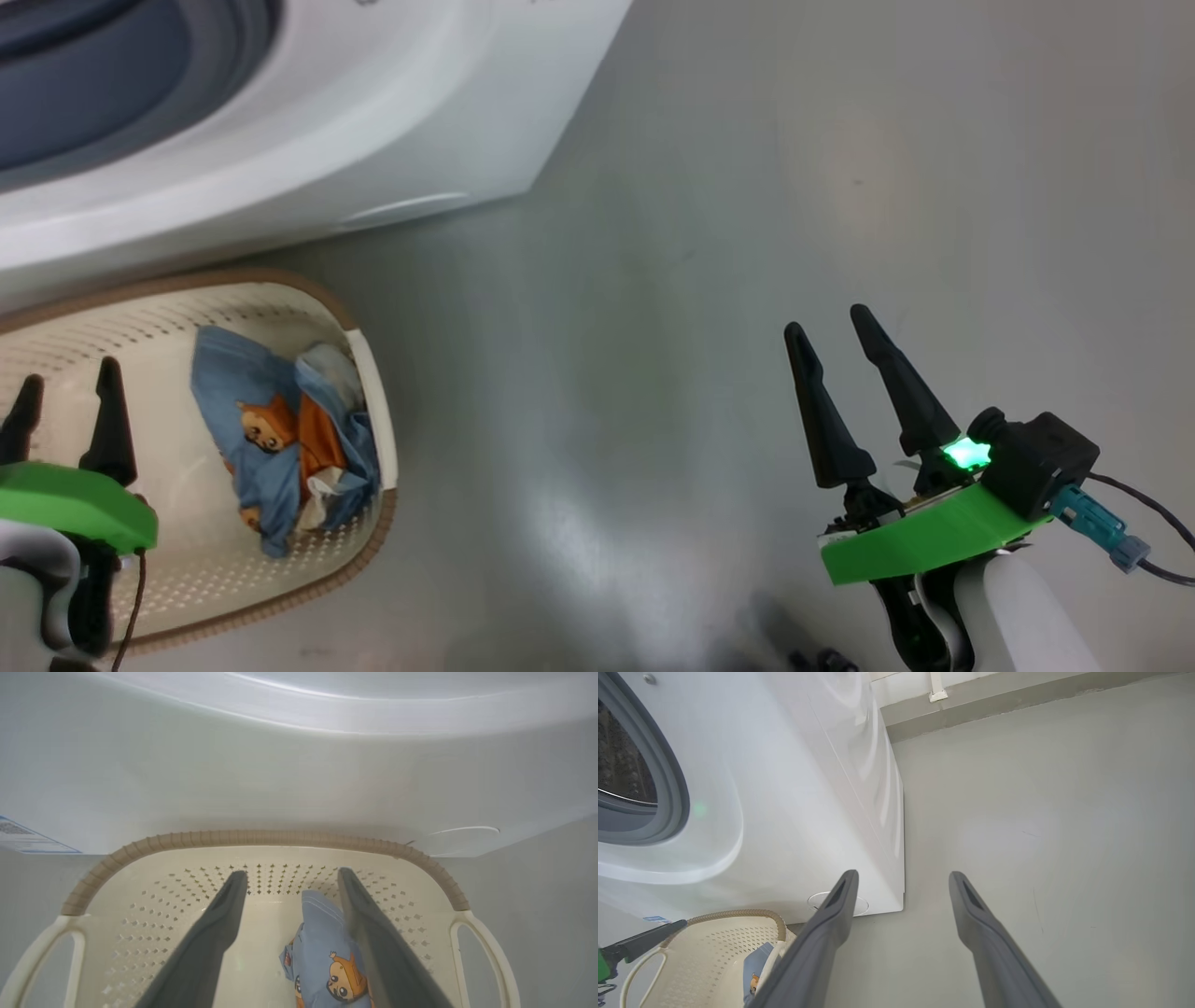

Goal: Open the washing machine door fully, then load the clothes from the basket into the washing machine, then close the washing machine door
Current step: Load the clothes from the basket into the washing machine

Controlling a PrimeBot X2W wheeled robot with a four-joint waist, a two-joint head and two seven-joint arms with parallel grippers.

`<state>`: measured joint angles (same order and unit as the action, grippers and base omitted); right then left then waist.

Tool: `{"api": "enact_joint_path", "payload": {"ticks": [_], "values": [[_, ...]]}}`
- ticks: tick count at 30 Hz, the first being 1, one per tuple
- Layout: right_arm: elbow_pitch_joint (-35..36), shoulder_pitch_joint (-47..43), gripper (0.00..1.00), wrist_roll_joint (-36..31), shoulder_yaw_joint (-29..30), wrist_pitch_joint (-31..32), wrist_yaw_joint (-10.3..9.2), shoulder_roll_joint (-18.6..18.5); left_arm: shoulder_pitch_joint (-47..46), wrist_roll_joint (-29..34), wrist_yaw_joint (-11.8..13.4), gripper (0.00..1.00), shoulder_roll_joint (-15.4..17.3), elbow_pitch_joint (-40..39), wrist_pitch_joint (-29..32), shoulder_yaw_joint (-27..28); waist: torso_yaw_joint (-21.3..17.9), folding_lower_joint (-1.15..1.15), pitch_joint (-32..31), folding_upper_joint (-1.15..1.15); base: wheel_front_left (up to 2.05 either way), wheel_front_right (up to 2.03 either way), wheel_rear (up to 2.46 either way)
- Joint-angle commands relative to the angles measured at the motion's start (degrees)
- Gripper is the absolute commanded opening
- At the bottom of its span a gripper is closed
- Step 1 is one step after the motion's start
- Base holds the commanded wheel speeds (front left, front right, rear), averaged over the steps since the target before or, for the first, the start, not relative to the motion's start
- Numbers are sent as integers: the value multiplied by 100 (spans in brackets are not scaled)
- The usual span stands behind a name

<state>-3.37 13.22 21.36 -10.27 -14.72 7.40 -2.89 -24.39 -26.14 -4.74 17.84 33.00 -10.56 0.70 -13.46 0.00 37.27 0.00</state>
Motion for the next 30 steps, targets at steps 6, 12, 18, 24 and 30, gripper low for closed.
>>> {"api": "enact_joint_path", "payload": {"ticks": [6, 12, 18, 24, 30], "values": [[178, 52, 100, 113, -215, -28, 9, 1, -315, -151, -169, 100, 201, 699, 16, -62, -315, 0, 568, 0, 0, 0, 0], [217, 65, 100, 142, -264, -28, 9, 1, -498, -235, -244, 100, 175, 1240, 42, -332, -388, 0, 719, 0, 0, 0, 0], [199, 90, 100, 194, -323, -28, 9, 2, -629, -402, -269, 100, 127, 1623, 80, -590, -463, 0, 797, 0, 0, 0, 0], [205, 98, 100, 254, -361, -28, 9, 2, -717, -691, -273, 100, 123, 1799, 199, -899, -548, 0, 914, 0, 0, 0, 0], [234, 102, 100, 294, -374, -28, 9, 2, -878, -819, -274, 100, 233, 1876, 222, -1132, -589, 0, 1098, 0, 0, 0, 0]]}}
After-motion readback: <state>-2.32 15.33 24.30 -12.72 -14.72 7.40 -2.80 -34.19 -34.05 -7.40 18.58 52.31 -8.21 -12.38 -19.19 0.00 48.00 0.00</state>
